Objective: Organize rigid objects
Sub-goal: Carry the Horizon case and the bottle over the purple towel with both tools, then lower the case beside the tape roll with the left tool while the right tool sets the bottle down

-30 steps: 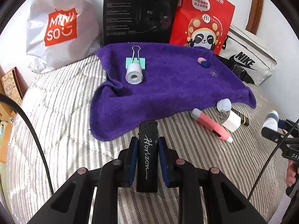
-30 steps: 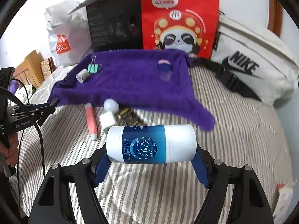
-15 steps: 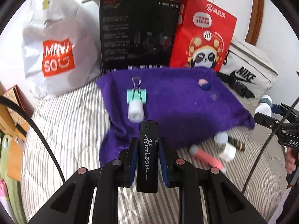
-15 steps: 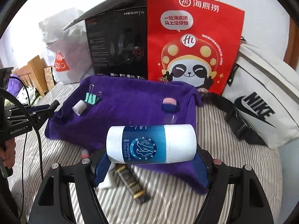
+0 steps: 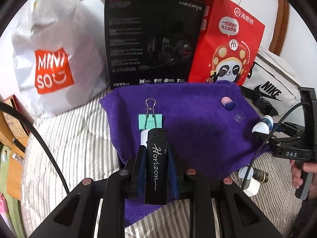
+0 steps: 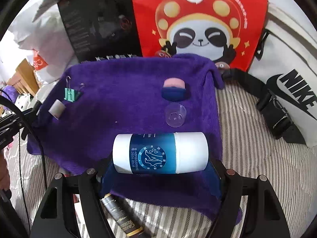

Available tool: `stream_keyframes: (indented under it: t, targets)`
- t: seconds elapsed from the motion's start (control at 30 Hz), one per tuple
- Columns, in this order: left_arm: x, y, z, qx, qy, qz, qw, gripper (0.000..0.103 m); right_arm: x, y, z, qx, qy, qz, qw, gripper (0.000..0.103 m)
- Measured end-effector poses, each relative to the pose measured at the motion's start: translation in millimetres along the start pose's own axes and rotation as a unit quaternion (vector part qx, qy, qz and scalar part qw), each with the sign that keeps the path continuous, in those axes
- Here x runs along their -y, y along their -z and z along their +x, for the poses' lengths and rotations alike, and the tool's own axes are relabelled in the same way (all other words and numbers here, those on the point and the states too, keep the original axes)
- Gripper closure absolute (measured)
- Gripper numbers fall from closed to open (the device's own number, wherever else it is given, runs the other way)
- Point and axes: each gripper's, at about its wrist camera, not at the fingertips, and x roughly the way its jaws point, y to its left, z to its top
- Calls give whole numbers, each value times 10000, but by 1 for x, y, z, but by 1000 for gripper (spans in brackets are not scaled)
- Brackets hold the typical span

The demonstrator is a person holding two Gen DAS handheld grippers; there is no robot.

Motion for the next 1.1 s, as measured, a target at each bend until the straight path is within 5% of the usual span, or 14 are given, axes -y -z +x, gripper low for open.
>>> stream_keyframes:
  t: [0.47,1.1]
  targets:
    - [-19,11,11,-20,22,-298,9996,82,-15,-10,30,-88,353,-120,9993,27]
    - [-13,12,19,-114,195,-190,9996,82,-13,-2,19,90,149,-313,9994,25]
